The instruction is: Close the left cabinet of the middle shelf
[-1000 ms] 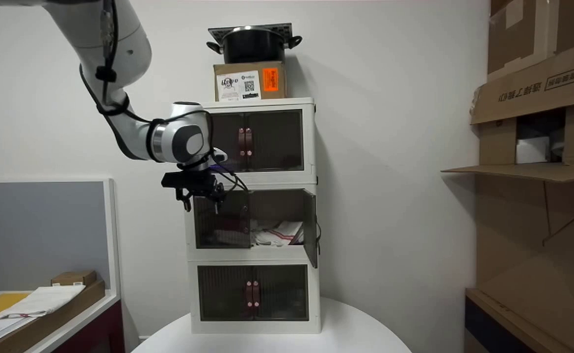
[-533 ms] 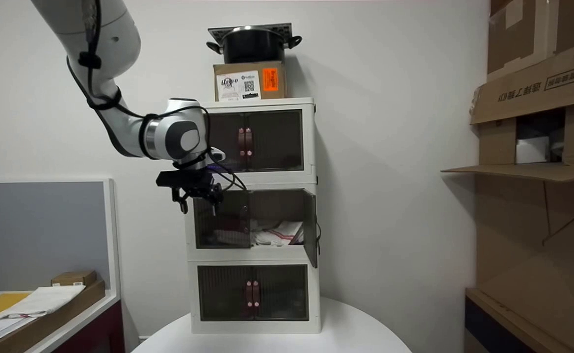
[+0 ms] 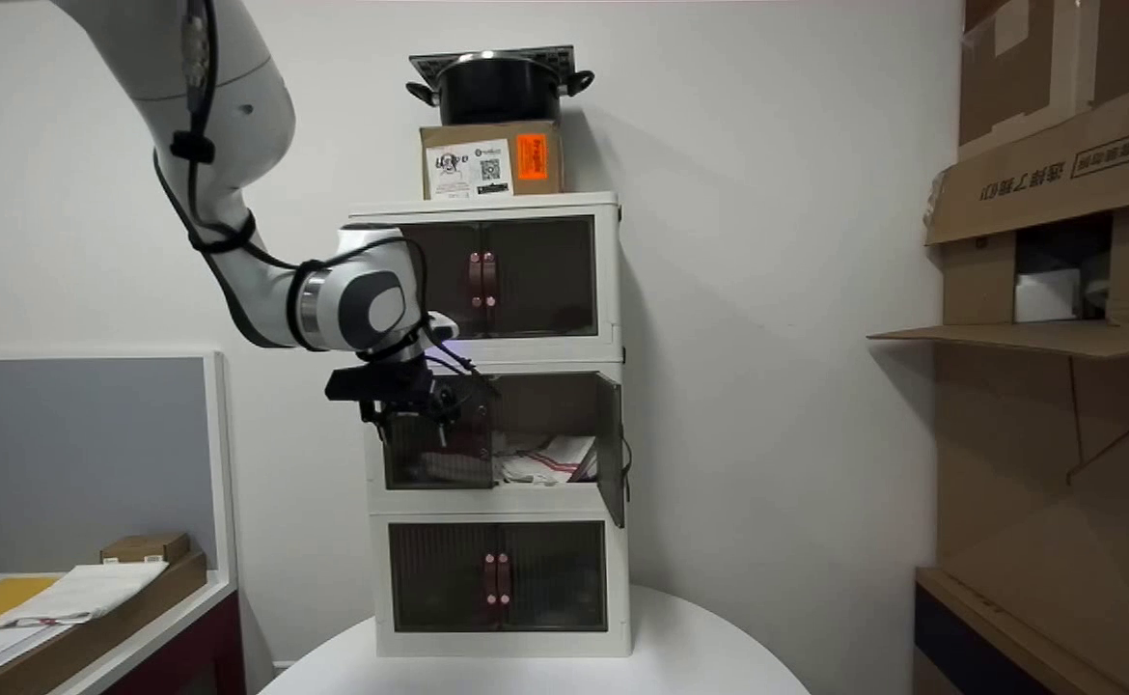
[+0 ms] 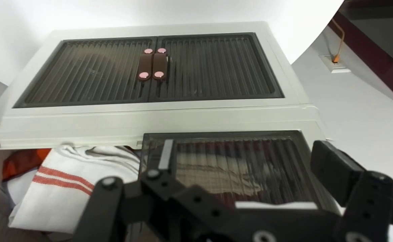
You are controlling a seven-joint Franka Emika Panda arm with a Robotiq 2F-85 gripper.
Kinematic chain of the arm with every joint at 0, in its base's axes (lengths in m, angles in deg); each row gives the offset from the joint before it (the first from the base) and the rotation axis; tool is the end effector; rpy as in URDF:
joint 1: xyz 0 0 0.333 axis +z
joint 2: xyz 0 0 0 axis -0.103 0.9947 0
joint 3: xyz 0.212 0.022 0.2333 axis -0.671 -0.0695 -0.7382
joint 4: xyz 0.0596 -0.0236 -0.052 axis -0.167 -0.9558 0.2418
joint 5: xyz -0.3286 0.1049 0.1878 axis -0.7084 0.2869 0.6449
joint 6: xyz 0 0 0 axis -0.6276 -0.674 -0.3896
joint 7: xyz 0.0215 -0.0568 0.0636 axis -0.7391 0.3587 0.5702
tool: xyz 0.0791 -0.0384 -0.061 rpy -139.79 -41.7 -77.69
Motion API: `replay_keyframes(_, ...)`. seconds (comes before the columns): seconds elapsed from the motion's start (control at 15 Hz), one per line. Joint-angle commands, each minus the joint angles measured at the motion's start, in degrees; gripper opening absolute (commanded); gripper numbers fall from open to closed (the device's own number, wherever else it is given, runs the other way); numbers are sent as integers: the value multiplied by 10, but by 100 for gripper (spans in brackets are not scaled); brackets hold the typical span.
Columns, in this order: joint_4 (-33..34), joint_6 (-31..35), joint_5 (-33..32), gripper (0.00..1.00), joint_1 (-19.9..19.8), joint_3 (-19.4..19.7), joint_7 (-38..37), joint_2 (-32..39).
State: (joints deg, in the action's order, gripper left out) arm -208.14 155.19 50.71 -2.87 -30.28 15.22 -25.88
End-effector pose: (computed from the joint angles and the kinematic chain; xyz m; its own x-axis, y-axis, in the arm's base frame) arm 0.6080 0.1269 0.3377 0.8583 0.2691 0.4369 0.3028 -0.9530 -0.0077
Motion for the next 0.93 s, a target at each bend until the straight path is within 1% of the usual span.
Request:
replay_keyframes(0.0, 11, 69, -26, 100, 17, 27, -22, 39)
replay_keyframes(0.2, 22, 134, -37, 100, 24, 32, -23, 69)
replay_keyframes(0.4, 45, 186, -28, 100, 20, 15, -18, 97)
replay_keyframes(0.53, 65, 208, -32, 100, 27, 16, -19, 113)
replay_keyframes(0.87, 108, 237, -43, 100, 49, 40, -19, 144)
